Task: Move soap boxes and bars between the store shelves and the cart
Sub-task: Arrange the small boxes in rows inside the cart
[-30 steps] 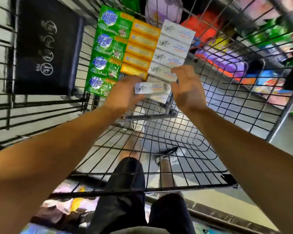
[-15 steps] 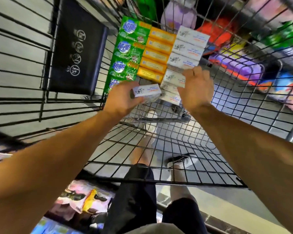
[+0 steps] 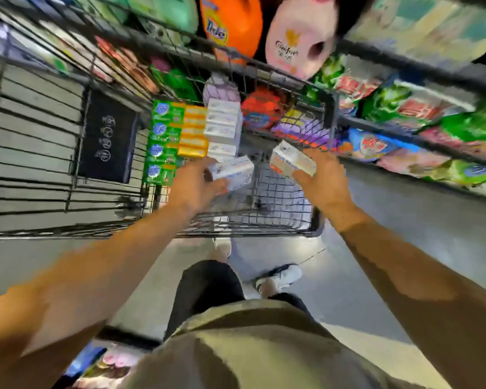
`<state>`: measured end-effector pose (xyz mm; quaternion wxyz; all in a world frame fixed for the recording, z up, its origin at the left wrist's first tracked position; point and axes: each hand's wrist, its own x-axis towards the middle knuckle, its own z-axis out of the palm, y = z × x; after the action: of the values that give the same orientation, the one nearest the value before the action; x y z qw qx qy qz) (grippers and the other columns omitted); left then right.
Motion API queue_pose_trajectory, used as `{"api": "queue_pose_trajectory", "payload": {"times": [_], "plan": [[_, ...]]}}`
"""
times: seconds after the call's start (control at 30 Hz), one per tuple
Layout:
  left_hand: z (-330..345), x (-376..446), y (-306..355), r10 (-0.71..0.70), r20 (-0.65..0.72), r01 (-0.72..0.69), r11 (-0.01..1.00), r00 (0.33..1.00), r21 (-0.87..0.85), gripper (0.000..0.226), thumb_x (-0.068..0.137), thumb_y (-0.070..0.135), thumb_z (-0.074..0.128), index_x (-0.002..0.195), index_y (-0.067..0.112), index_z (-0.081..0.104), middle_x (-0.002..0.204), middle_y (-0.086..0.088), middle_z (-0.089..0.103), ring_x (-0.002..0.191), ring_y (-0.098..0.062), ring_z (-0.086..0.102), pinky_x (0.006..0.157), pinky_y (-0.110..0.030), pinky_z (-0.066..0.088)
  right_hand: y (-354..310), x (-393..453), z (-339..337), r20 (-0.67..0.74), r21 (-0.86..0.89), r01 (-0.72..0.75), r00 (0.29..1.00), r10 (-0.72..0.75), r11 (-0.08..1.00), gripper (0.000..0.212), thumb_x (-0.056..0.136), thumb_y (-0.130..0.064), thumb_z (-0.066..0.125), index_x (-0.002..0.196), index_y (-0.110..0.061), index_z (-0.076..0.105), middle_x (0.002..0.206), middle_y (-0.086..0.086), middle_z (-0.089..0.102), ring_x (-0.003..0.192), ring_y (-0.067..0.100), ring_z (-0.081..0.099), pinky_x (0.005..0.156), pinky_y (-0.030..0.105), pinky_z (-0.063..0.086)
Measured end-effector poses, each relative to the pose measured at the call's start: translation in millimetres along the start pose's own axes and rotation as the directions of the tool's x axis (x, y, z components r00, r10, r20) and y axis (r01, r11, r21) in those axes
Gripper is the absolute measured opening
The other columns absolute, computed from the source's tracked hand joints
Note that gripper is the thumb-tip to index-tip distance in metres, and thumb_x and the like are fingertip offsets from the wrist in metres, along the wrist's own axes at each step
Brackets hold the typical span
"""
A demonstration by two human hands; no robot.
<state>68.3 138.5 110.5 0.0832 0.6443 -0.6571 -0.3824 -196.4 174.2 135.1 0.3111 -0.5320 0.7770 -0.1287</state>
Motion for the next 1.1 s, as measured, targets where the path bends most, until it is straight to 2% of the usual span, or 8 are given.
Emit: {"api": "queue_pose_trajectory", "payload": {"times": [0.1,0.33,0.53,0.63,0.73,0.83,0.97,1.1], "plan": [[11.9,-19.7,57.2,0.082,-0.017,-0.083,0.996,0.996,-0.040,0.052,0.073,0.047,0.070,0.114,0.015,0.070,0.091,-0.003,0.070,0.082,-0.021,0.063,0.063,-0.020,0.031,28.2,-26.6,-51.6,-0.112,0.032,-0.019,0.993,0.022,0.999,0.031,0.083,-0.021,0.068,0.112,-0.013,0.068,0.107,0.018,0.066,0.103,0.037,0.060,0.079,0.037,0.044],[47.3,-59.7,200.3,0.289,-0.056,-0.295,0.945,0.956,-0.142,0.039,0.079,0.033,0.078,0.111,0.013,0.070,0.101,-0.004,0.072,0.089,-0.017,0.063,0.066,-0.012,0.039,107.6,-94.0,-166.4,-0.369,0.147,-0.045,0.925,0.097,0.988,0.037,0.085,-0.017,0.071,0.121,-0.009,0.065,0.113,0.017,0.065,0.107,0.033,0.059,0.082,0.031,0.040],[61.1,-95.5,314.8,0.463,-0.129,-0.478,0.866,0.877,-0.144,0.033,0.078,0.035,0.078,0.106,0.018,0.073,0.090,0.000,0.072,0.085,-0.018,0.066,0.063,-0.027,0.041,149.5,-154.9,-256.1,-0.558,0.200,0.020,0.824,0.097,0.979,0.039,0.084,-0.019,0.070,0.121,-0.010,0.066,0.108,0.007,0.065,0.104,0.026,0.058,0.078,0.025,0.035],[65.1,-107.5,358.3,0.530,-0.152,-0.550,0.821,0.834,-0.155,0.033,0.076,0.037,0.078,0.103,0.018,0.073,0.095,0.001,0.073,0.091,-0.019,0.068,0.075,-0.029,0.050,160.8,-179.3,-297.4,-0.647,0.186,0.042,0.757,0.090,0.982,0.048,0.079,-0.033,0.063,0.121,-0.012,0.067,0.108,0.008,0.066,0.101,0.025,0.058,0.076,0.023,0.033],[65.5,-116.3,394.4,0.561,-0.162,-0.583,0.790,0.812,-0.190,0.055,0.066,0.058,0.070,0.107,0.022,0.073,0.096,0.002,0.074,0.090,-0.018,0.069,0.081,-0.040,0.056,167.9,-196.2,-331.7,-0.677,0.226,0.045,0.725,0.124,0.973,0.045,0.086,-0.027,0.069,0.127,-0.012,0.064,0.119,0.011,0.063,0.110,0.026,0.057,0.090,0.033,0.044],[67.8,-121.2,426.7,0.581,-0.146,-0.599,0.767,0.801,-0.232,0.032,0.077,0.040,0.078,0.102,0.020,0.071,0.089,-0.002,0.073,0.081,-0.024,0.069,0.073,-0.042,0.057,171.9,-204.8,-358.5,-0.716,0.269,0.098,0.686,0.130,0.958,0.048,0.085,-0.035,0.067,0.129,-0.018,0.063,0.120,0.004,0.062,0.108,0.023,0.060,0.088,0.048,0.054],[66.1,-114.5,468.0,0.609,-0.200,-0.641,0.731,0.767,-0.232,0.023,0.084,0.027,0.076,0.106,0.023,0.070,0.093,0.008,0.070,0.085,-0.009,0.066,0.069,-0.026,0.052,179.3,-199.6,-394.0,-0.745,0.225,0.086,0.657,0.115,0.971,0.042,0.092,-0.028,0.065,0.133,-0.020,0.059,0.124,0.001,0.060,0.105,0.010,0.052,0.087,0.032,0.048],[58.5,-89.5,512.2,0.629,-0.268,-0.684,0.679,0.729,-0.266,0.019,0.085,0.026,0.075,0.104,0.027,0.069,0.094,0.007,0.071,0.083,-0.008,0.066,0.065,-0.026,0.055,177.4,-179.0,-432.5,-0.773,0.175,0.108,0.631,0.068,0.979,0.044,0.094,-0.025,0.064,0.136,-0.017,0.057,0.127,0.001,0.057,0.109,0.010,0.050,0.088,0.027,0.044]]}}
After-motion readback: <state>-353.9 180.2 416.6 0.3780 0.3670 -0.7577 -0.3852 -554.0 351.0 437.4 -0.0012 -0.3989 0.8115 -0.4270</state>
